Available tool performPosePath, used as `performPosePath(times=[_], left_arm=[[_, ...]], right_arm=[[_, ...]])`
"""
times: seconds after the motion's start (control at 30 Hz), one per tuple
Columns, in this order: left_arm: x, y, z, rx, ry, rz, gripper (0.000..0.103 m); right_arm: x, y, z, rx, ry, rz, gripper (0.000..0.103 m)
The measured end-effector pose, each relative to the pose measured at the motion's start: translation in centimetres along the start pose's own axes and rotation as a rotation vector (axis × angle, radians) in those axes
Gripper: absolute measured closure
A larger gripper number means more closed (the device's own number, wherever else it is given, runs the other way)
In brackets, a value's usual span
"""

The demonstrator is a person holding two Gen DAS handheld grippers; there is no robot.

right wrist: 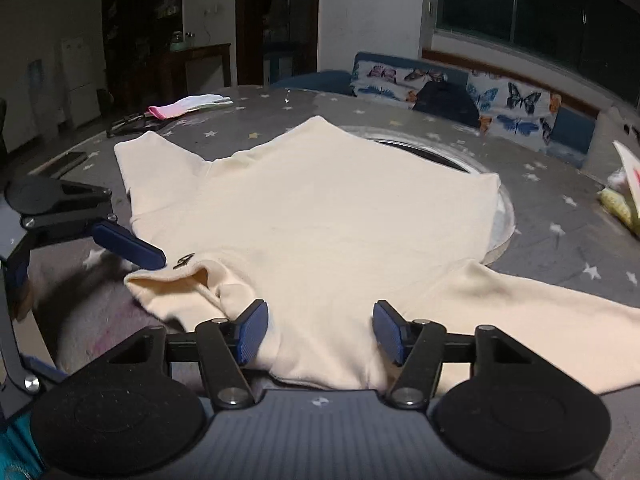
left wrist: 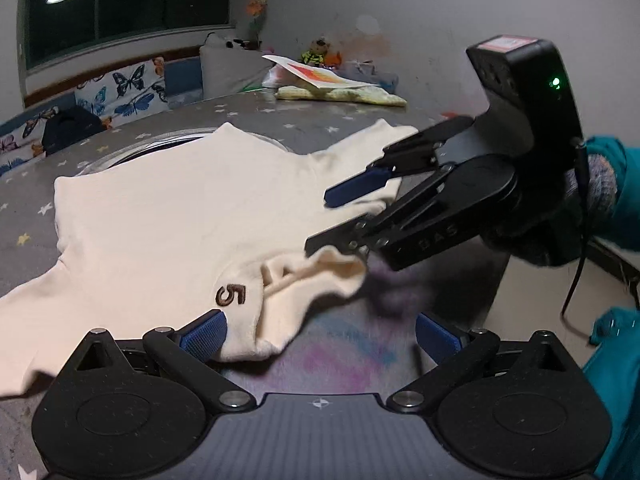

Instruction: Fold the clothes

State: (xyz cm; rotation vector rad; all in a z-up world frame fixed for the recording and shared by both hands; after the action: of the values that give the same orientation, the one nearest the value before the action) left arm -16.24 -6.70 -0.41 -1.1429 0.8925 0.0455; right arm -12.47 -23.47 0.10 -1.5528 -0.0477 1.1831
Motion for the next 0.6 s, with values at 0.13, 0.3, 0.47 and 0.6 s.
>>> performPosePath(times=[0.13, 0.3, 0.47, 0.6], left_arm=[[-0.9, -0.1, 0.6, 0.015, -0.011, -0.021, 0.0], [-0.9, -0.9, 1.5, -0.005, -0.05, -0.048, 0.007], [0.0, -1.2, 2.1, -0.002, -0.057, -0.047, 0.041], [0.7, -1.5, 2.5, 0.0, -0.063, -0.046, 0.063]], right_arm=[[-1.4, -0.2, 0.0, 0.019, 0.002, 0.004, 0.051], [-2.1, -1.4, 1.2, -0.007, -0.065, -0.044, 0.065], [-0.5, -0.9, 2.7, -0.058, -0.125, 0.02, 0.081], [-0.1, -0.2, 3.2, -0.081, -0.114, 0.048, 0.087]])
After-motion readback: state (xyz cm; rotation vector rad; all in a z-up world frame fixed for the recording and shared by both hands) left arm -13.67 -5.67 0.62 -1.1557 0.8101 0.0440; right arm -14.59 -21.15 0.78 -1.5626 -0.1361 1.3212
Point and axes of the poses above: each gripper's, at about its wrist camera, not at the fingertips, and x roughly the way its jaws point, z to its left, y to its underside, the point moved 3 cm from there along x, roughly the way its jaws point, and after that the axes turned 14 degrees about -y, right-handed, at the moved point
